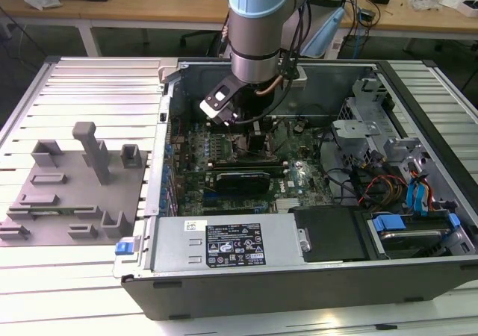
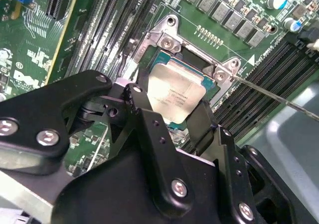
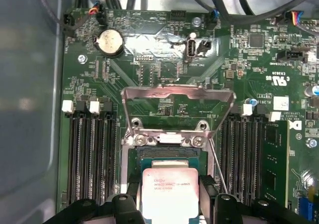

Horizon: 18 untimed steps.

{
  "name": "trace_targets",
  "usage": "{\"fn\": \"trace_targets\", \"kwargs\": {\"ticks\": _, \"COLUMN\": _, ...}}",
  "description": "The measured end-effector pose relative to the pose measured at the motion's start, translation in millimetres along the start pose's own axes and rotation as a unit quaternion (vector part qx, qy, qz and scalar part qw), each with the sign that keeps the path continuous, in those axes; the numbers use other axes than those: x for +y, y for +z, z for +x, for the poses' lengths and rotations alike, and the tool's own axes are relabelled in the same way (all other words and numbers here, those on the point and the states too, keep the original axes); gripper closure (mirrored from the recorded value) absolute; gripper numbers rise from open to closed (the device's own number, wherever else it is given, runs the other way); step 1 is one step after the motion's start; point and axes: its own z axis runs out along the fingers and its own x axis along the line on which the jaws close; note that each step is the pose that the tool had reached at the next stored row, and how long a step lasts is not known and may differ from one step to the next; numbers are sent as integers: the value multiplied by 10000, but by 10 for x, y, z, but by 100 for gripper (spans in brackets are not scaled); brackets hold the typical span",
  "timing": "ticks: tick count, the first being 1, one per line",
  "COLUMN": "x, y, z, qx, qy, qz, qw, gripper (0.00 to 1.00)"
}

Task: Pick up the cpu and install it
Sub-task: 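Place the cpu into insertion slot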

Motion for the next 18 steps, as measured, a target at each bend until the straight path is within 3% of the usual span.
{"fn": "trace_targets", "kwargs": {"ticks": 3, "x": 14, "y": 2, "z": 14, "qx": -6, "qy": 79, "qz": 2, "qw": 10000, "gripper": 45}}
{"fn": "trace_targets", "kwargs": {"ticks": 6, "x": 14, "y": 11, "z": 30, "qx": -88, "qy": 74, "qz": 2, "qw": 9999, "gripper": 45}}
{"fn": "trace_targets", "kwargs": {"ticks": 18, "x": 13, "y": 46, "z": 48, "qx": -79, "qy": 48, "qz": 3, "qw": 10000, "gripper": 45}}
